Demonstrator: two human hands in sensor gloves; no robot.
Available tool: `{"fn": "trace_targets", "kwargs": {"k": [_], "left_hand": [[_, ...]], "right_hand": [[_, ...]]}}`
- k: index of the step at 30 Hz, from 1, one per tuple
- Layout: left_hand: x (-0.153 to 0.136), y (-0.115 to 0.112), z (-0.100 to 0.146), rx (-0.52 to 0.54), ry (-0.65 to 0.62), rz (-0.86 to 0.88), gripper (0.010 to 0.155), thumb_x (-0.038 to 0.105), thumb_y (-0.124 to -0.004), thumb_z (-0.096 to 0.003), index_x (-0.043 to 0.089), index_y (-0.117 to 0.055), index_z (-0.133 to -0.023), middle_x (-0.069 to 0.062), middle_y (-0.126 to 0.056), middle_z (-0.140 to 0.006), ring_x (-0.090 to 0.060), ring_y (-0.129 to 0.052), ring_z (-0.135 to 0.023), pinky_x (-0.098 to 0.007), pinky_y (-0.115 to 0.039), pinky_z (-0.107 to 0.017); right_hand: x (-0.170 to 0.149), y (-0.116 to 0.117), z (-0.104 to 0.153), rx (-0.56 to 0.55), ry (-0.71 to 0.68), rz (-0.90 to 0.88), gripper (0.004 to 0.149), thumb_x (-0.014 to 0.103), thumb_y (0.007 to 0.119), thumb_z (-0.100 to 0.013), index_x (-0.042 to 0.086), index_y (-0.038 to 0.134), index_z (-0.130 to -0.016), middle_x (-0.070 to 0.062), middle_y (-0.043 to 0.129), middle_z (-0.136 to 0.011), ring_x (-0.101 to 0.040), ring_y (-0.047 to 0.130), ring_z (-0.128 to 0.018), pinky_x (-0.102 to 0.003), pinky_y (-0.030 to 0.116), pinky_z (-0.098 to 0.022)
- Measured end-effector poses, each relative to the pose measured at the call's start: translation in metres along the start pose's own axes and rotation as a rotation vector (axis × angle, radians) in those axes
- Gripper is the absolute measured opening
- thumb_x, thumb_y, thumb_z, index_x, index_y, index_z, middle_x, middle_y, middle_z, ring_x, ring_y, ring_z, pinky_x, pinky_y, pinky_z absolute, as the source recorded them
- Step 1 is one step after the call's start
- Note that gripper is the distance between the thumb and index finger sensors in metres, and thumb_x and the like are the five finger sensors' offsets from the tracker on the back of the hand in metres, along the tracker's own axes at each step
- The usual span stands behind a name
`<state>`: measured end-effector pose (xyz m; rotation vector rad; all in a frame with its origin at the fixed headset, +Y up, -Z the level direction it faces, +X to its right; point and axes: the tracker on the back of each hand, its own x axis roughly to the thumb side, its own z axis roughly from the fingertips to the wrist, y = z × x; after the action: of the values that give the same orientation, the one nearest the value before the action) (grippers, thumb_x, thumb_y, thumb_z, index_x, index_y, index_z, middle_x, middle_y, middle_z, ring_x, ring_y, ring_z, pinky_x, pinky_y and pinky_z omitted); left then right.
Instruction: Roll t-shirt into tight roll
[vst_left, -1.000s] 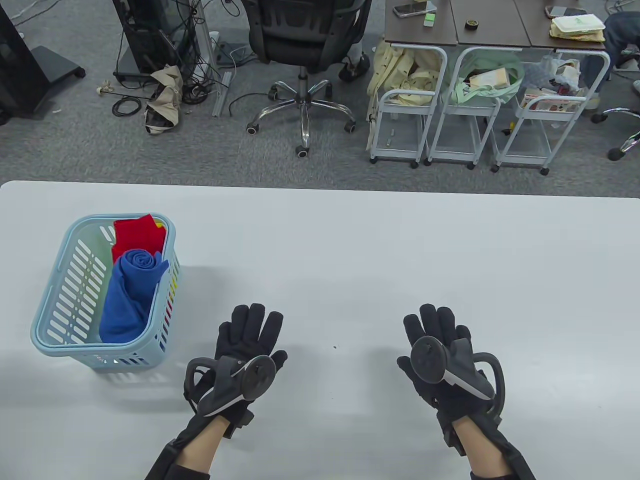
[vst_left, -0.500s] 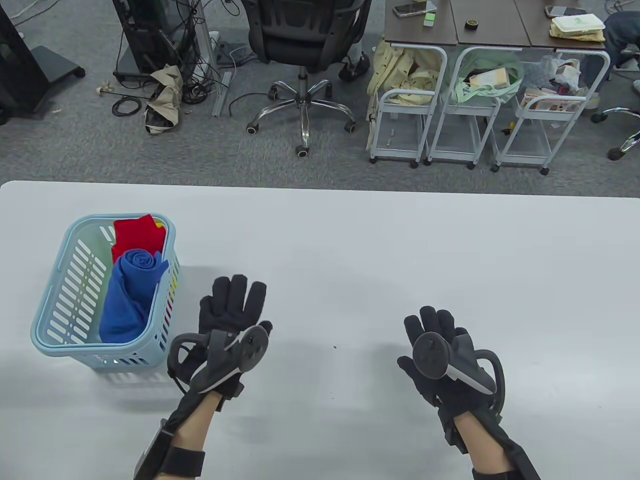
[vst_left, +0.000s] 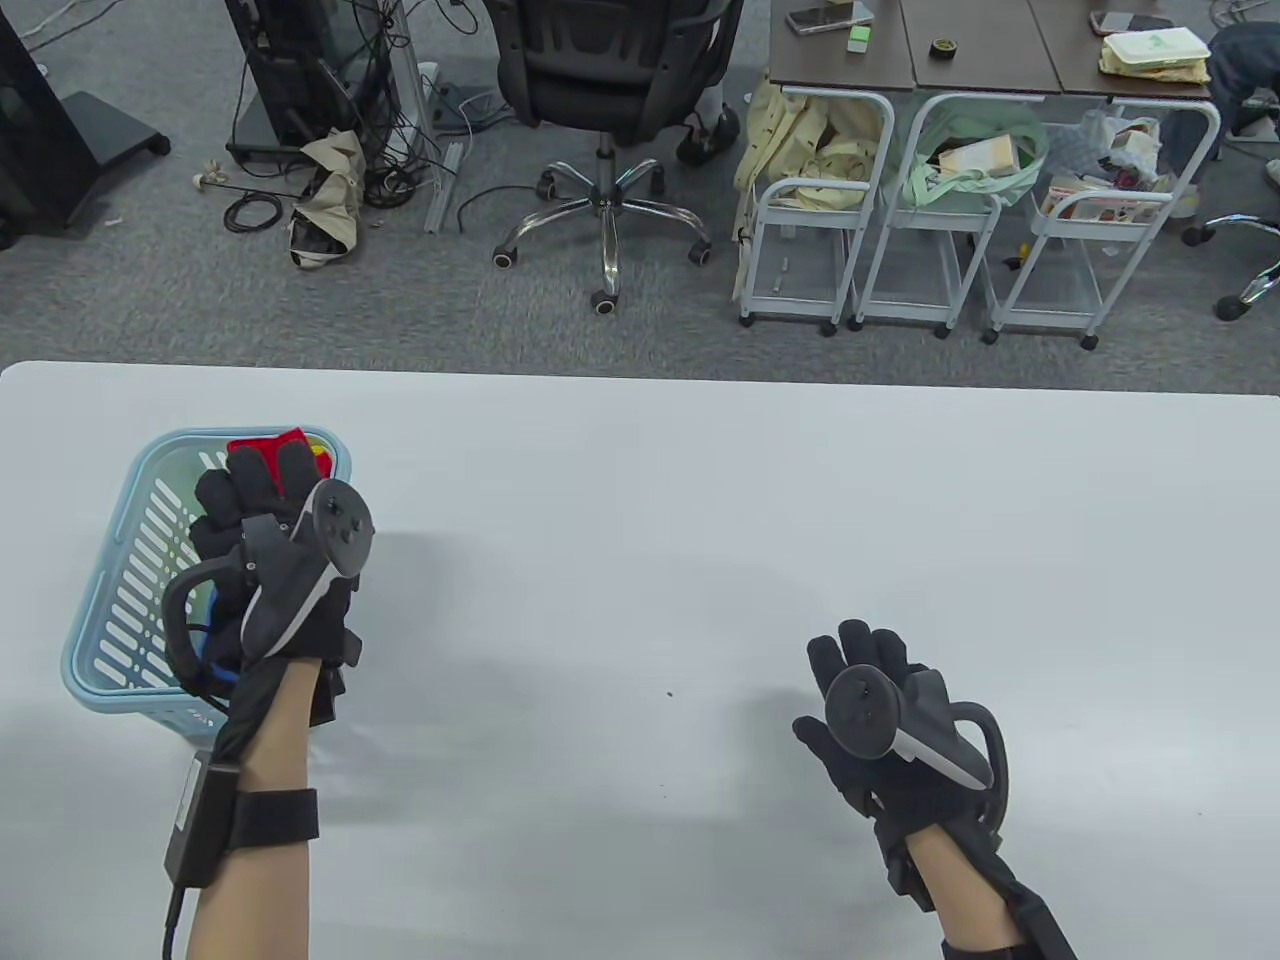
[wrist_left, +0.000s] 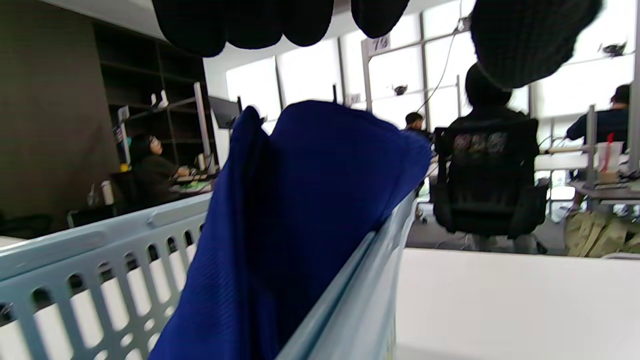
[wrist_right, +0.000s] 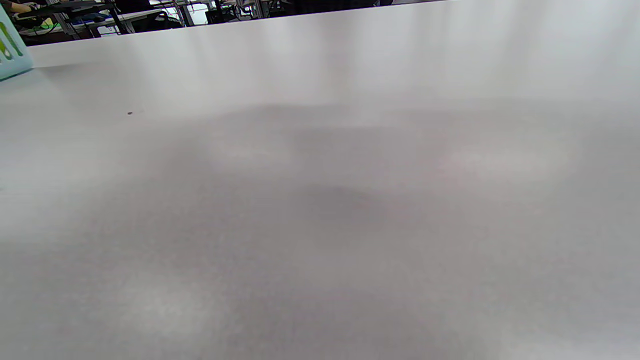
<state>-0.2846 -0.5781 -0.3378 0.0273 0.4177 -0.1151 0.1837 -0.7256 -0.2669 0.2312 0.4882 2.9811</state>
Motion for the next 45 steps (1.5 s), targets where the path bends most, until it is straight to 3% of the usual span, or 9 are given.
{"fn": "trace_targets", "kwargs": {"k": [6,11,15,22,31,34,39,42,45], "left_hand": [[-0.009,-0.017,-0.014,-0.111,0.128,-0.07,0.099,0.072,-0.065,-0.0478,0.018,-0.024,-0.12,-0.021,-0.041,-0.125,-0.042,-0.061,-0.107,-0.051,-0.067,-0.073],[-0.012,-0.03,-0.022,-0.173,0.149,-0.07,0.09,0.066,-0.066,-0.0513,0.025,-0.025,-0.12,-0.013,-0.058,-0.12,-0.032,-0.081,-0.095,-0.043,-0.076,-0.066],[-0.012,-0.03,-0.024,-0.143,0.139,-0.084,0.076,0.063,-0.067,-0.0517,0.034,-0.039,-0.116,-0.007,-0.07,-0.11,-0.026,-0.087,-0.086,-0.041,-0.078,-0.064],[-0.011,-0.022,-0.019,-0.028,0.134,-0.08,0.063,0.061,-0.074,-0.0472,0.031,-0.062,-0.101,0.001,-0.087,-0.091,-0.018,-0.097,-0.068,-0.036,-0.085,-0.054],[0.009,0.045,0.031,0.313,0.033,-0.024,0.062,0.062,-0.075,-0.0458,0.031,-0.065,-0.099,0.003,-0.089,-0.087,-0.018,-0.098,-0.065,-0.035,-0.085,-0.053],[0.023,0.077,0.061,0.442,-0.035,-0.002,0.062,0.062,-0.076,-0.0459,0.031,-0.065,-0.099,0.003,-0.089,-0.088,-0.018,-0.098,-0.066,-0.036,-0.085,-0.053],[0.049,0.107,0.112,0.641,-0.138,-0.025,0.062,0.063,-0.075,-0.0464,0.031,-0.065,-0.099,0.003,-0.089,-0.087,-0.017,-0.098,-0.065,-0.035,-0.085,-0.053],[0.062,0.116,0.143,0.673,-0.277,0.106,0.062,0.063,-0.073,-0.0468,0.031,-0.065,-0.1,0.004,-0.089,-0.088,-0.016,-0.098,-0.065,-0.034,-0.085,-0.052],[0.071,0.109,0.155,0.538,-0.456,0.36,0.063,0.063,-0.073,-0.0471,0.03,-0.065,-0.1,0.003,-0.089,-0.087,-0.017,-0.099,-0.065,-0.034,-0.086,-0.052]], "right_hand": [[-0.001,-0.003,0.003,-0.008,-0.006,-0.017,0.076,0.054,0.053,-0.06,0.021,0.012,-0.116,-0.014,0.004,-0.12,-0.044,0.006,-0.11,-0.062,0.024,-0.075],[0.0,-0.002,0.003,0.014,-0.016,-0.021,0.076,0.054,0.053,-0.06,0.021,0.013,-0.116,-0.014,0.007,-0.12,-0.045,0.008,-0.11,-0.062,0.026,-0.075],[0.0,-0.001,0.002,0.018,-0.013,-0.026,0.076,0.054,0.053,-0.06,0.021,0.014,-0.116,-0.015,0.008,-0.12,-0.045,0.009,-0.11,-0.062,0.027,-0.075],[-0.001,-0.003,0.003,0.013,-0.014,-0.034,0.076,0.054,0.053,-0.06,0.021,0.013,-0.116,-0.015,0.008,-0.12,-0.045,0.01,-0.11,-0.062,0.027,-0.075],[-0.001,-0.002,0.003,0.015,-0.021,-0.04,0.076,0.054,0.052,-0.06,0.021,0.013,-0.116,-0.015,0.008,-0.12,-0.045,0.009,-0.11,-0.061,0.028,-0.075],[-0.001,-0.003,0.003,0.007,-0.022,-0.044,0.076,0.054,0.052,-0.06,0.021,0.013,-0.116,-0.015,0.008,-0.12,-0.045,0.009,-0.11,-0.061,0.028,-0.075],[-0.003,-0.004,0.004,0.004,-0.021,-0.052,0.076,0.054,0.052,-0.06,0.02,0.013,-0.116,-0.015,0.008,-0.12,-0.045,0.009,-0.11,-0.061,0.028,-0.075],[-0.004,-0.005,0.004,0.004,-0.021,-0.059,0.076,0.054,0.052,-0.06,0.021,0.013,-0.116,-0.015,0.008,-0.12,-0.045,0.009,-0.11,-0.061,0.028,-0.075],[-0.005,-0.005,0.004,0.002,-0.02,-0.063,0.076,0.054,0.052,-0.06,0.02,0.013,-0.116,-0.015,0.007,-0.12,-0.045,0.01,-0.11,-0.061,0.028,-0.075]]}}
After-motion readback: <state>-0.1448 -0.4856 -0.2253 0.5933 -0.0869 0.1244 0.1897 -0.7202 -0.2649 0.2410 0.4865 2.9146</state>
